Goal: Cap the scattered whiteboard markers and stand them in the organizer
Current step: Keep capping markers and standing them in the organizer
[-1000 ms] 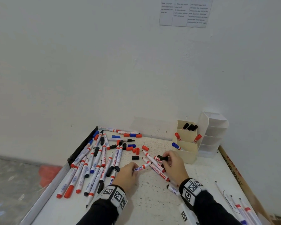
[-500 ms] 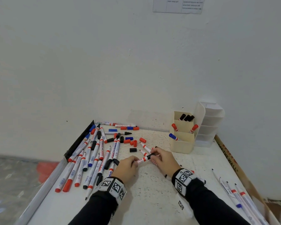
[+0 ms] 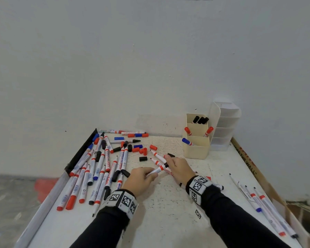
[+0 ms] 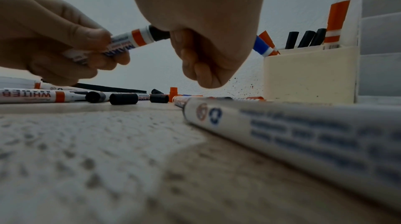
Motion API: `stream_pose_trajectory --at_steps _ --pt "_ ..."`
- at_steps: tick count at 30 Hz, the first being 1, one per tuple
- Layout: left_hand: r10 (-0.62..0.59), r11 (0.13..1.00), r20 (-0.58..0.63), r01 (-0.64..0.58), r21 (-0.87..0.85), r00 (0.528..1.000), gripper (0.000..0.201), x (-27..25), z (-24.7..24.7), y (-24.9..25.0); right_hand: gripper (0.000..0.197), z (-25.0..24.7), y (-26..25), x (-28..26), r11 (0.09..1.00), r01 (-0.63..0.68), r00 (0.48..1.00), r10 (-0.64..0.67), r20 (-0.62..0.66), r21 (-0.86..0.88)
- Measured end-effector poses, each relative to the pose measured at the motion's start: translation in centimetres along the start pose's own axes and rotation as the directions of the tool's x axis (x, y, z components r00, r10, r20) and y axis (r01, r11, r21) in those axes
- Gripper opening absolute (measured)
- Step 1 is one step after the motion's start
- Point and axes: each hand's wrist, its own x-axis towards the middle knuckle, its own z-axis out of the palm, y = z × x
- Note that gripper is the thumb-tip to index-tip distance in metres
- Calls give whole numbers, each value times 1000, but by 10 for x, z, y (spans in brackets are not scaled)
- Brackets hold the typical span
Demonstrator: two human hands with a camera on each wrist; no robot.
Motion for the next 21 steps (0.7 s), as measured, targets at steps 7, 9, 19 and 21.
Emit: stream_pose_trajectory --at_steps 7,9,19,21 --pt "-114 910 218 190 -369 969 33 -1 2 -2 47 0 7 2 994 112 992 -111 60 -12" --pt "-140 864 264 248 -437 954 35 -1 2 -1 46 -1 7 2 992 122 991 -122 58 -4" --pt "-75 961 272 142 -236 959 35 0 11 21 36 -37 9 -4 990 124 992 -123 -16 73" --pt "-58 985 152 81 -153 987 55 2 24 34 29 -59 6 -3 985 133 987 -121 -104 110"
